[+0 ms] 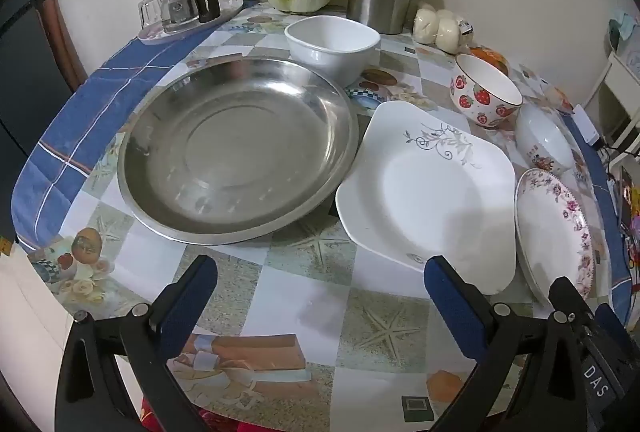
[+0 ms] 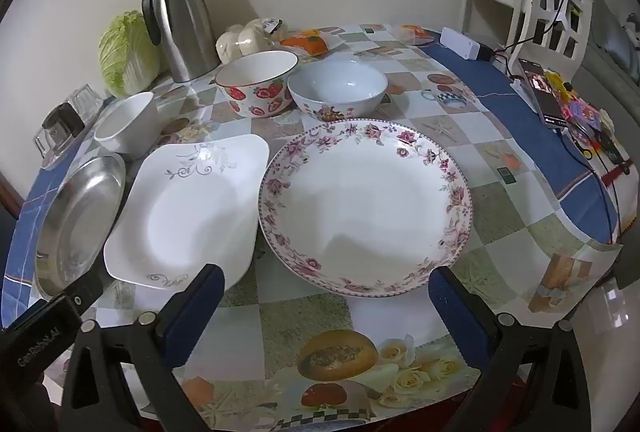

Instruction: Organize plates and bowls

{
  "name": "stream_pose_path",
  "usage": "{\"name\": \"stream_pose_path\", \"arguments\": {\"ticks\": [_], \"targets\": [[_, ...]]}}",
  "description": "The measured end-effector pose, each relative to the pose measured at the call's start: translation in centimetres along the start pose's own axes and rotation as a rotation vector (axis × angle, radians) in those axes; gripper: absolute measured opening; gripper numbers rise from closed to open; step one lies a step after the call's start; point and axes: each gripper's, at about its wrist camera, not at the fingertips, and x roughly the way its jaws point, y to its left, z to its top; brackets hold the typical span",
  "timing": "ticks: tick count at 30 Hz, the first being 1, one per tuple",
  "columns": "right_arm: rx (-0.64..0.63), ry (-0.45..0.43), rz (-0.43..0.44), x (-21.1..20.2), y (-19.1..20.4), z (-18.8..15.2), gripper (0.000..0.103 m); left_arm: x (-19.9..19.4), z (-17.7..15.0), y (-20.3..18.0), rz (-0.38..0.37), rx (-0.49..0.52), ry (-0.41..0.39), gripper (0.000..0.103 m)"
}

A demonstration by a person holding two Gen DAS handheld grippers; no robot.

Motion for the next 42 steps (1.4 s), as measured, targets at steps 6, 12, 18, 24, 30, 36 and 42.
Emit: {"name": "stream_pose_path", "arguments": {"ticks": [6, 12, 18, 24, 30, 36, 42], "targets": [[-0.008, 0.002, -0.005, 0.0, 0.5, 0.1, 0.103, 0.4, 0.1, -0.8, 0.013, 0.005, 0.014, 0.103], [-0.015, 0.003, -0.013, 0.0, 0.6, 0.1, 0.103, 0.3, 0.2, 0.1, -0.012, -0.004, 0.022, 0.103], [-0.023, 0.008, -0.013, 0.2, 0.6, 0.3, 0.103, 0.7, 0.2, 0.1, -0.008, -0.003, 0.036, 0.103], [-0.024, 0.009, -0.014, 0.3, 0.6, 0.3, 0.103, 0.7, 0.1, 0.3, -0.01, -0.012, 0.032, 0.103], [-0.023, 0.009, -0.014, 0.3, 0.6, 0.3, 0.103, 0.6, 0.1, 0.5, -0.01, -0.014, 0.029, 0.103], [-0.024, 0.01, -0.015, 0.3, 0.6, 0.3, 0.103, 0.6, 0.2, 0.5, -0.008, -0.016, 0.028, 0.103], [-0.024, 0.012, -0.016, 0.4, 0.6, 0.2, 0.103, 0.6, 0.2, 0.5, -0.009, -0.017, 0.029, 0.103]]}}
